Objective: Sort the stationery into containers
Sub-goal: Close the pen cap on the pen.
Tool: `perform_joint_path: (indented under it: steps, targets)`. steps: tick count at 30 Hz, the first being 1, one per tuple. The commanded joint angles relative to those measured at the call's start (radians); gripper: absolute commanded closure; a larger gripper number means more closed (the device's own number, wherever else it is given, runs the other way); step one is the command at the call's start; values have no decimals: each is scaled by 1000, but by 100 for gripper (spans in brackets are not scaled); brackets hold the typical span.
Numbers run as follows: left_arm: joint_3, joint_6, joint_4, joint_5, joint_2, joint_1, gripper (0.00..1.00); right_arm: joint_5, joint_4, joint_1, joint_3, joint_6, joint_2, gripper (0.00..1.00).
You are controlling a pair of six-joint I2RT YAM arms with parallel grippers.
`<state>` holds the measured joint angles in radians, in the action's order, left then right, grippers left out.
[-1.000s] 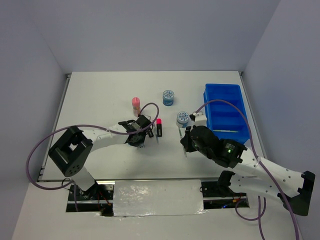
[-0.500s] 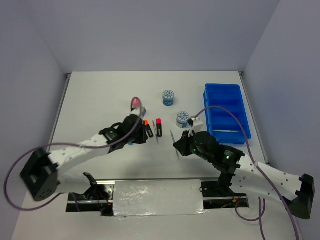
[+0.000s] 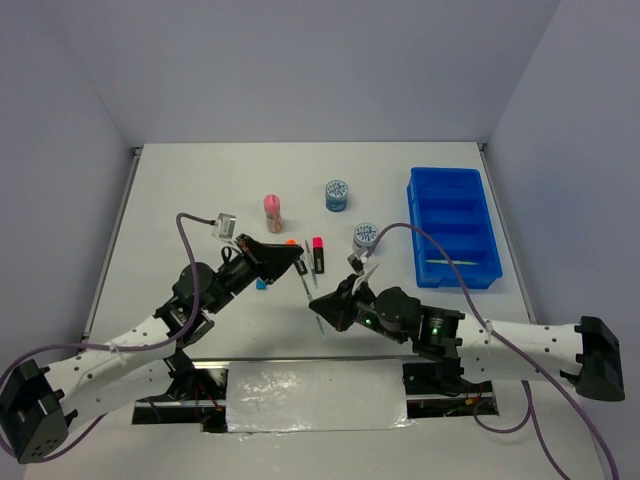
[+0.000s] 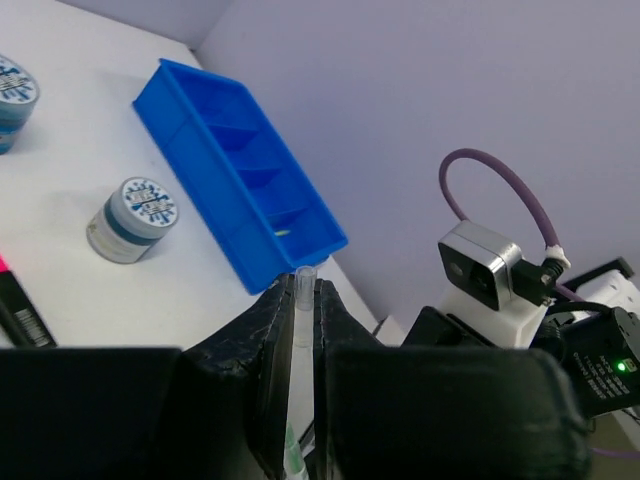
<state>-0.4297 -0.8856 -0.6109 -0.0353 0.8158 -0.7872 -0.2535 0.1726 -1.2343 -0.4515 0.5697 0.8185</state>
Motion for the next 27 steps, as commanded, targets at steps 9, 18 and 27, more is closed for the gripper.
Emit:
perform_joint_path:
  steps: [9, 18, 27]
  targets:
    - [32, -73, -161, 10, -121, -3, 100, -326, 56, -160, -130, -68, 82, 100]
    - [20, -81, -78, -15, -142, -3, 100, -345, 94, -183, -136, -140, 59, 100]
    - [17, -108, -70, 2, -96, -3, 100, -354, 96, -185, -153, -183, 48, 100]
